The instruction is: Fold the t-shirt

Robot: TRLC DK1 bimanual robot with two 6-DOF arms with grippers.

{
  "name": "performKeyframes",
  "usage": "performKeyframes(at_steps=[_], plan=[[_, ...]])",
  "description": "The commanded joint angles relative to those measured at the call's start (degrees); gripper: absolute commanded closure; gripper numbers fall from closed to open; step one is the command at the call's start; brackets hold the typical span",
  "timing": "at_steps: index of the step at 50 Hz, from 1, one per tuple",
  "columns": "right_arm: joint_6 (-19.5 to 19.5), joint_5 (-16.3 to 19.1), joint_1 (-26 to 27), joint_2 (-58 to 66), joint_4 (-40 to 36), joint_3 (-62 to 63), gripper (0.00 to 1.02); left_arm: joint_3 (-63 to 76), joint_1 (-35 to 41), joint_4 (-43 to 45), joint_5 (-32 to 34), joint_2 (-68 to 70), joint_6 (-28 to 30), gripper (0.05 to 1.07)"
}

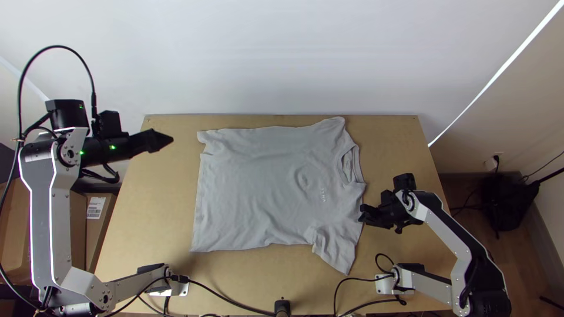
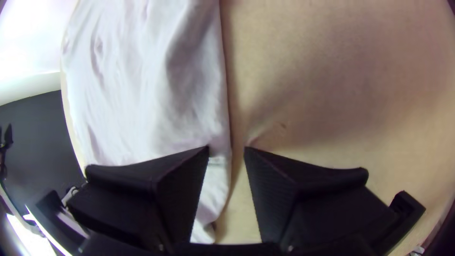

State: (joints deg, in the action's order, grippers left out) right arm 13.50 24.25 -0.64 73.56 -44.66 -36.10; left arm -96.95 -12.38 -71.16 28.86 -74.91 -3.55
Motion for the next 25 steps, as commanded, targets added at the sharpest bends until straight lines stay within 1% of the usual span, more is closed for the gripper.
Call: performKeyframes(at_steps=[1, 4, 7, 10, 11, 13, 15, 20, 25], plan=[[1.36, 0.80, -0.15, 1.41, 1.77, 2.17, 0.85, 1.94, 0.52, -3.82, -0.74, 0.82, 4.78, 0.10], [1.36, 1.85, -1.20, 2.73, 1.69, 2.26, 0.85, 3.26, 0.52, -5.84, -1.70, 1.09, 7.59, 0.10], [1.36, 2.20, -2.34, 3.17, 1.77, 2.43, 0.85, 5.80, 0.60, -6.36, -5.04, 2.05, 11.02, 0.10], [1.36, 2.29, -3.40, 3.43, 1.77, 2.52, 0.85, 9.32, 0.96, -6.72, -8.47, 3.90, 16.12, 0.10], [1.36, 2.29, -3.57, 3.34, 1.77, 2.52, 0.86, 10.64, 1.22, -6.89, -9.26, 4.69, 17.88, 0.10], [1.36, 2.20, -3.84, 2.91, 2.74, 2.43, 1.00, 13.36, 1.40, -7.16, -10.67, 6.18, 21.57, 0.10], [1.53, 2.20, -3.84, 2.11, 3.00, 2.43, 1.00, 15.74, 1.40, -8.30, -11.64, 7.41, 25.08, 0.11], [1.88, 2.20, -3.93, 1.50, 2.92, 1.91, 1.00, 22.15, 2.10, -11.11, -14.10, 9.96, 29.74, 0.11], [1.80, 2.20, -3.84, 1.50, 2.65, 1.47, 1.00, 30.06, 3.51, -12.87, -19.81, 12.16, 34.75, 0.11]])
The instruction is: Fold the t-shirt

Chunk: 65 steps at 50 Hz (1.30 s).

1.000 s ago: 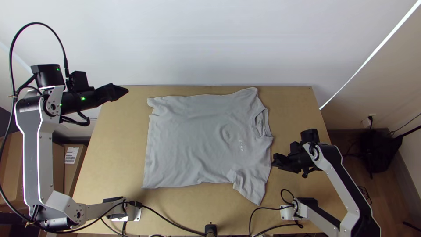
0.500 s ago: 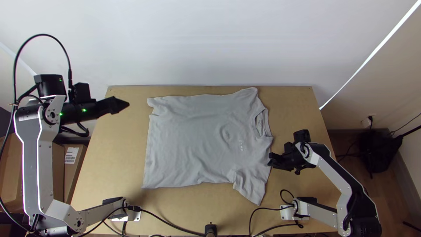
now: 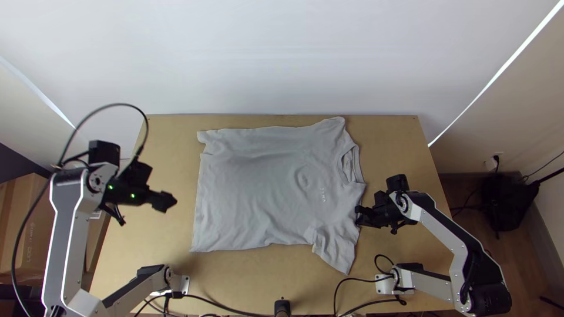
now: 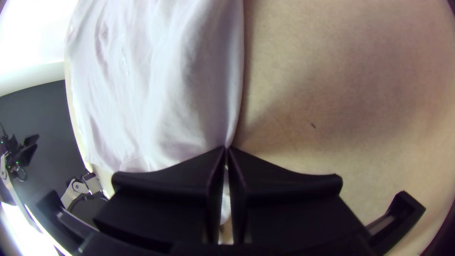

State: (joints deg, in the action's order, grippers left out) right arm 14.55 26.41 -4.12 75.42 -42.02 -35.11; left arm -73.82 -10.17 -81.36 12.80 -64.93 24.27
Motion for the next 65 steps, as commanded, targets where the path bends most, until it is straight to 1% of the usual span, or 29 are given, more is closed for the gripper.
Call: performKeyframes(at_steps=[1, 6, 11, 18, 22, 27, 30, 38, 41, 43, 55, 56, 58, 59, 65], plan=[[0.75, 0.04, -0.27, -0.45, -0.08, 0.48, 1.00, 8.87, 2.00, -3.10, -5.33, 2.44, 7.90, 0.11], [0.75, 0.04, -0.19, -1.15, -0.52, 0.04, 1.00, 16.78, 6.04, -5.03, -10.34, 3.67, 10.01, 0.11], [0.75, 0.04, -0.10, -2.29, -0.87, -0.13, 1.00, 21.61, 10.53, -4.95, -10.51, 4.46, 10.01, 0.11], [0.66, 0.04, -0.01, -3.79, -0.87, -0.13, 1.00, 25.13, 19.40, -4.07, -10.51, 3.67, 7.28, 0.11], [0.75, 0.04, 0.16, -4.40, -0.87, -0.22, 1.00, 27.15, 24.32, -2.05, -10.51, 1.82, 4.20, 0.11], [0.66, 0.04, 0.60, -5.19, -1.05, -0.22, 1.00, 29.17, 28.10, 1.21, -10.51, -0.73, 1.13, 0.11], [0.66, 0.04, 0.78, -5.46, -1.57, -0.22, 1.00, 29.79, 29.07, 3.67, -10.51, -2.40, -0.01, 0.11], [0.66, 0.04, 0.87, -5.90, -2.10, -0.04, 1.00, 30.58, 29.16, 7.97, -10.51, -8.37, -0.19, 0.11], [0.66, 0.04, 0.87, -6.16, -2.19, -0.04, 1.00, 30.84, 29.16, 9.64, -10.51, -9.87, -0.19, 0.18], [0.75, 0.04, 0.87, -6.25, -2.19, -0.22, 1.00, 30.93, 29.25, 10.35, -10.51, -10.75, -0.19, 0.19], [0.66, 0.04, 2.10, -6.86, -2.45, -0.22, 1.00, 31.19, 30.74, 12.90, -10.51, -15.32, -0.10, 0.20], [0.66, 0.04, 2.10, -6.86, -2.45, -0.22, 1.00, 31.19, 30.74, 13.07, -10.51, -15.49, -0.10, 0.24], [0.66, 0.04, 2.10, -6.95, -2.54, -0.22, 1.00, 31.37, 30.74, 13.25, -10.51, -15.85, 0.07, 0.37], [0.66, 0.04, 2.19, -6.95, -2.54, -0.22, 1.00, 31.55, 30.92, 13.77, -10.51, -15.85, 0.25, 0.42], [0.66, 0.04, 2.27, -7.13, -2.72, -0.31, 1.00, 32.43, 31.09, 15.88, -10.25, -15.67, 1.39, 0.60]])
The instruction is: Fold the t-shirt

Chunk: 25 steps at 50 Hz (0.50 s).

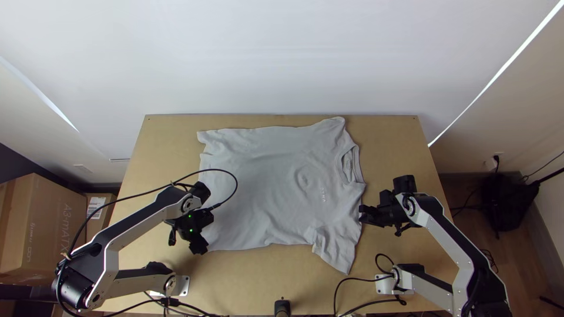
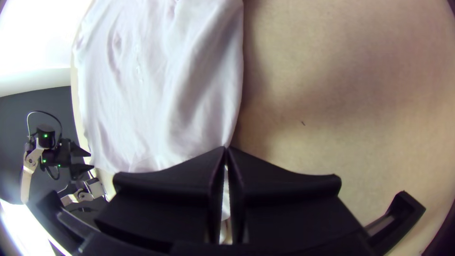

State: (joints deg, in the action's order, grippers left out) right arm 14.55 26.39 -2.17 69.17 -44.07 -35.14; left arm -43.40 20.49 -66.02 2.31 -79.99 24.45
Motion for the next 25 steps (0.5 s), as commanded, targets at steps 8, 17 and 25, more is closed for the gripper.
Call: performKeyframes(at_steps=[8, 17, 25], plan=[[0.40, 0.06, 0.33, 0.00, -3.83, -2.66, 1.00, 2.62, -1.86, 3.88, 0.24, 0.62, 3.77, 1.04], [0.22, -0.03, 2.61, 0.09, -5.23, -5.65, 1.00, -3.19, -8.19, 5.99, 1.65, 2.47, 3.59, 1.04], [0.13, 0.06, 6.13, -1.14, -5.23, -8.20, 1.00, -9.78, -12.23, 7.57, 2.88, 3.17, -0.19, 1.04]])
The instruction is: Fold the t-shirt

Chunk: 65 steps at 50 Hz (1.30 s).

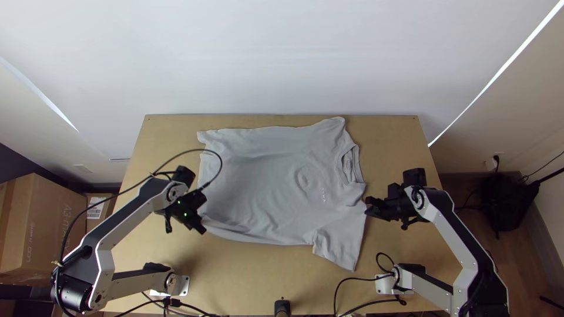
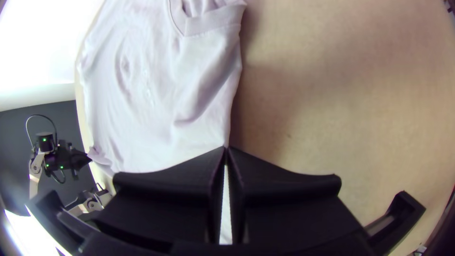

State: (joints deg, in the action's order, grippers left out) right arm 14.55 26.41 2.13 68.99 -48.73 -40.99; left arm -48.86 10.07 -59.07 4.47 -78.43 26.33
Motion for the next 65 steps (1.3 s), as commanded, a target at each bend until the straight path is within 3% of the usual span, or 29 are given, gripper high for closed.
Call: performKeyframes(at_steps=[1, 12, 22, 38, 44, 53, 65], plan=[[0.13, 0.04, 2.18, -1.32, -0.58, -2.69, 1.00, -4.93, -1.98, 0.62, 0.63, 1.88, -2.33, 1.04], [-0.31, -0.40, 5.43, -2.02, 0.65, -9.72, 1.00, -13.01, -7.25, 3.08, 1.59, 2.32, -5.85, 1.04], [-0.48, -0.57, 5.16, -2.11, 2.15, -20.71, 1.00, -24.35, -12.00, 5.02, 2.12, 0.12, -10.51, 1.05], [1.19, -0.84, 2.70, 4.84, 9.44, -40.57, 1.00, -49.93, -13.32, 10.73, 2.39, -4.80, -18.59, 1.05], [2.15, -2.68, 2.00, 9.67, 9.97, -51.47, 1.00, -58.80, -14.81, 12.66, 2.21, -7.52, -22.99, 1.05], [1.89, -8.48, 1.38, 14.15, 15.33, -64.56, 1.00, -69.70, -15.43, 13.63, 1.51, -8.67, -26.15, 1.05], [2.42, -12.53, 1.38, 12.83, 23.68, -75.37, 1.00, -80.07, -15.51, 16.97, -0.95, -5.68, -30.72, 1.05]])
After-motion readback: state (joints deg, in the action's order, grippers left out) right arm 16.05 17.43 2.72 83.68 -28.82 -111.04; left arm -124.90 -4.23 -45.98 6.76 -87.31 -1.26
